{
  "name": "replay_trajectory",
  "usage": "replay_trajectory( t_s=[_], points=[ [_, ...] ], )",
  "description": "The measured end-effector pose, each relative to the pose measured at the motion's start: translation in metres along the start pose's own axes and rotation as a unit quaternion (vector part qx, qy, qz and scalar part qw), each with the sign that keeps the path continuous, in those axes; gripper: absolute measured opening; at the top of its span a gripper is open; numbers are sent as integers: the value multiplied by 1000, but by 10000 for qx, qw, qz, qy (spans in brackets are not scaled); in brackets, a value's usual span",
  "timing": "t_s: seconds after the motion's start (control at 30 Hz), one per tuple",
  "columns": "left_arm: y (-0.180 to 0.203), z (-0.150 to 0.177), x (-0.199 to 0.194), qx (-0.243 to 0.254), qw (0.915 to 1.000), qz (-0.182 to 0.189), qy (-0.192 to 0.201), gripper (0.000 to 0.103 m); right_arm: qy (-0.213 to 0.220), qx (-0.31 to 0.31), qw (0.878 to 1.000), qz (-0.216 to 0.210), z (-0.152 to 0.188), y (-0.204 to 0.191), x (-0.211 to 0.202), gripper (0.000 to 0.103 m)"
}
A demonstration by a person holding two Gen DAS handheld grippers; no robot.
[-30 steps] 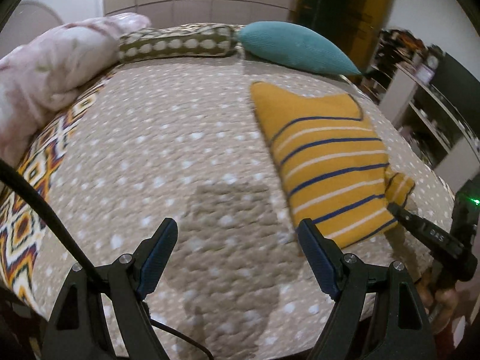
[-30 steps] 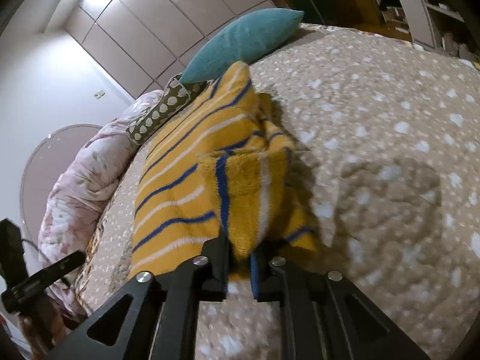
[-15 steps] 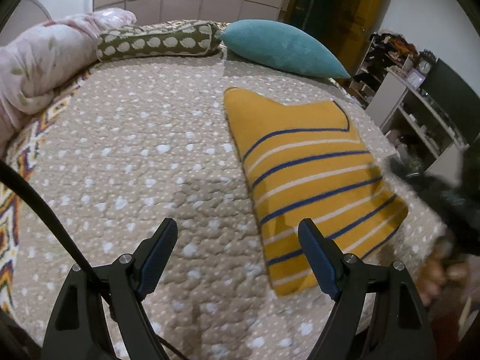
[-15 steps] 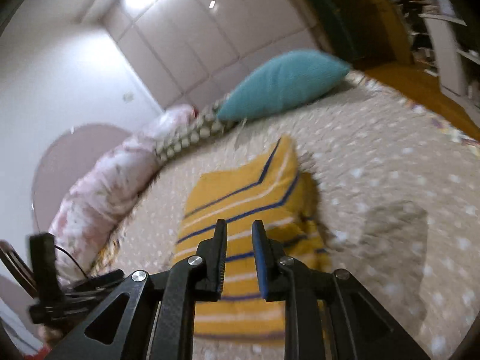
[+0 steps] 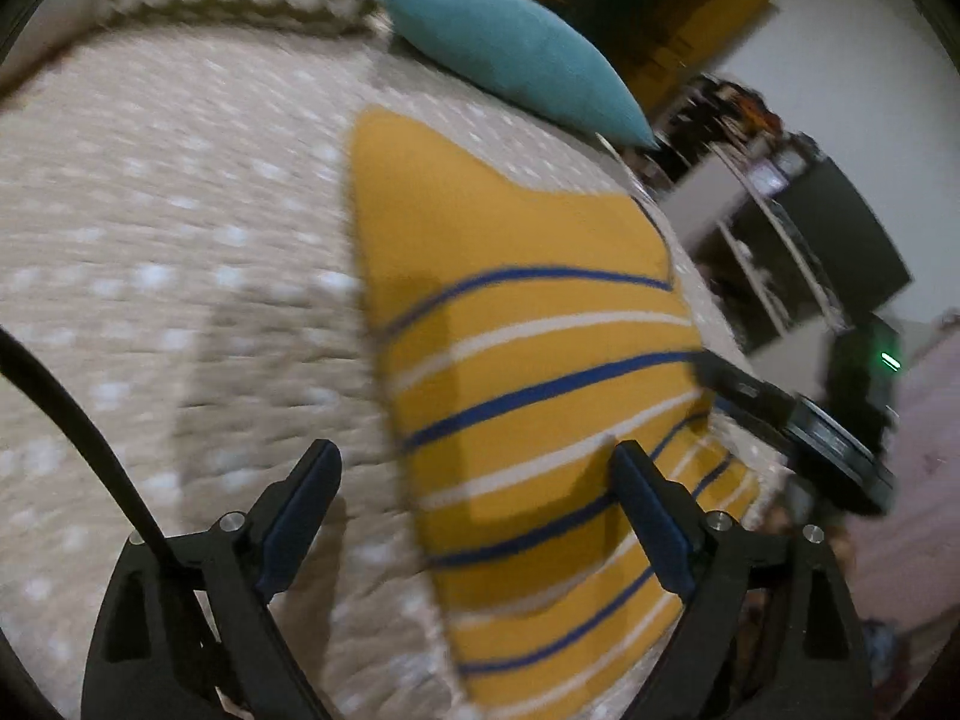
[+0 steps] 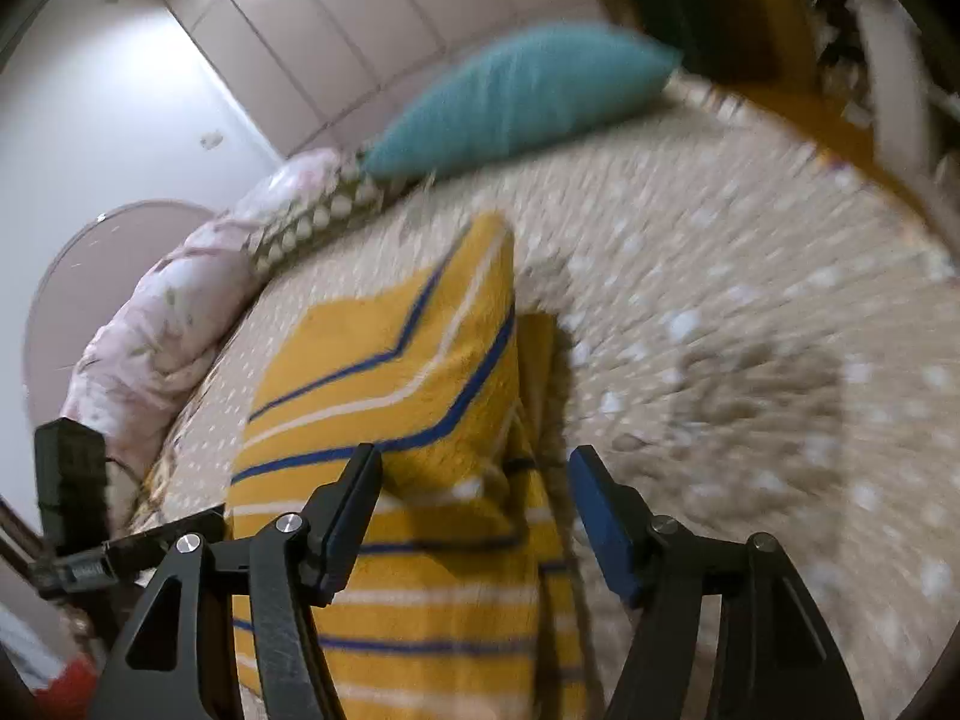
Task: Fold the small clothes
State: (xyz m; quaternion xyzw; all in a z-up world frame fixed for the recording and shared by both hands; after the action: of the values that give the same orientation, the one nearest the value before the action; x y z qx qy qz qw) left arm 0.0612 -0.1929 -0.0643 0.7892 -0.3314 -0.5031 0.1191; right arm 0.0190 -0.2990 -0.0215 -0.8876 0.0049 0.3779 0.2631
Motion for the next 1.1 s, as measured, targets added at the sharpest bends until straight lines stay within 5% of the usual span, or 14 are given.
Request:
replay_trajectory(
  t_s=[0.17, 0.3, 0.47, 0.57, 0.67, 0.8, 0.97, 1.1],
  points=[
    [9, -10, 37, -138, 9988, 368, -288, 96, -544, 791, 9887, -1154, -4, -2, 46, 70],
    [18, -22, 22, -2, 9991, 331, -251, 56, -518, 989, 9849, -1325, -13, -9, 52, 46],
    [36, -51, 1, 353, 9991, 193, -115, 54, -18, 478, 9895, -1368, -36, -40, 23, 40],
    [30, -55, 7, 465, 9983, -288, -204, 62, 140, 512, 9915, -1187, -45, -37, 24, 47],
    [7, -40, 24, 424, 9940, -922, -400, 72, -106, 737, 9958, -529, -35, -9, 47, 55],
    [-7, -14, 15, 68, 9969, -700, -362, 75, -31, 896, 9949, -453, -20, 5, 37, 63],
    [-19, 3, -38, 175, 9946, -1012, 157, 75, 350, 325, 9987, 177, -25, -6, -2, 63],
    [-21, 12, -98, 450, 9809, -1593, 1019, 75, 838, -120, 9962, 209, -34, -29, -43, 63]
  ],
)
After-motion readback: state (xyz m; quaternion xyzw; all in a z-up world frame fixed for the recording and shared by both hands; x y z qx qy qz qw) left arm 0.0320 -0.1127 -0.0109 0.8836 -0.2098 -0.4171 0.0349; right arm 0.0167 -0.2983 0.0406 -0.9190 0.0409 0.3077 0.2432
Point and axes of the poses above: each gripper's, at about its wrist camera, not at the fingertips, and x roughly the way its jaws point, y to its right, z to its underside, the point moved 10 cm from there along x, roughly the way its jaws point, and after that the axes turned 1 degree about y, right-handed, at the moved point
